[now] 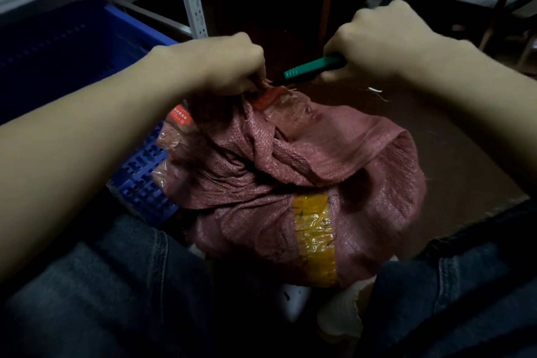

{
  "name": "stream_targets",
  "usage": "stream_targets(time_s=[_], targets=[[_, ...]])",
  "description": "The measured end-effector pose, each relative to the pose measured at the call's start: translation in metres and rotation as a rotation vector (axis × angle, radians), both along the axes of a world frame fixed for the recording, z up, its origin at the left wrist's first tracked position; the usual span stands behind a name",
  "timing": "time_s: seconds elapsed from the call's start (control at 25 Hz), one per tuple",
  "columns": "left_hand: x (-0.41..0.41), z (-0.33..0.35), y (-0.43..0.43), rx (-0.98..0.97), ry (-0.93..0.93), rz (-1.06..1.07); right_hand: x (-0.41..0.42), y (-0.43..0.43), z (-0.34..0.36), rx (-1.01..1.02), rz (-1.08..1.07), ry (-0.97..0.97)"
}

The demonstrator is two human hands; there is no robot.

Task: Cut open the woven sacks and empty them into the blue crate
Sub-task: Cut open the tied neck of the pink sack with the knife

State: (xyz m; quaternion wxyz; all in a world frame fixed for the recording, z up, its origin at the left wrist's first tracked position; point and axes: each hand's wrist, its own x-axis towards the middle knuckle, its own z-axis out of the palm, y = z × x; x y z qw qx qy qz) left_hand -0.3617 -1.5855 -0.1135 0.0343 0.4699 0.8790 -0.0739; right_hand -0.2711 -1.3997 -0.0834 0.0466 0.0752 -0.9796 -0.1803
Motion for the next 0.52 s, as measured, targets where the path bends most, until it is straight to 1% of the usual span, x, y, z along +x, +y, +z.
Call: stream_targets(time_s=[0.08, 0.2, 0.24, 0.32, 0.36, 0.4, 0.52], targets=[[-0.004, 0.004, -0.005, 0.056, -0.001, 0.054, -0.001, 0.014, 0.006, -0.088, -0.046, -0.016], [-0.010, 0.007, -0.015, 0.144, -0.020, 0.129, 0.007, 0.048, 0.017, -0.348, -0.201, -0.073], [-0.009, 0.007, -0.015, 0.188, -0.043, 0.153, 0.009, 0.052, 0.016, -0.470, -0.267, -0.101], [-0.005, 0.006, -0.009, 0.298, -0.094, 0.192, 0.009, 0.049, 0.005, -0.824, -0.383, -0.174], [-0.002, 0.005, -0.004, 0.351, -0.117, 0.206, 0.006, 0.043, -0.002, -1.015, -0.407, -0.202], [0.000, 0.005, 0.000, 0.391, -0.130, 0.217, 0.002, 0.037, -0.008, -1.155, -0.407, -0.212], [0.005, 0.006, 0.004, 0.469, -0.136, 0.237, -0.006, 0.018, -0.013, -1.427, -0.405, -0.159]])
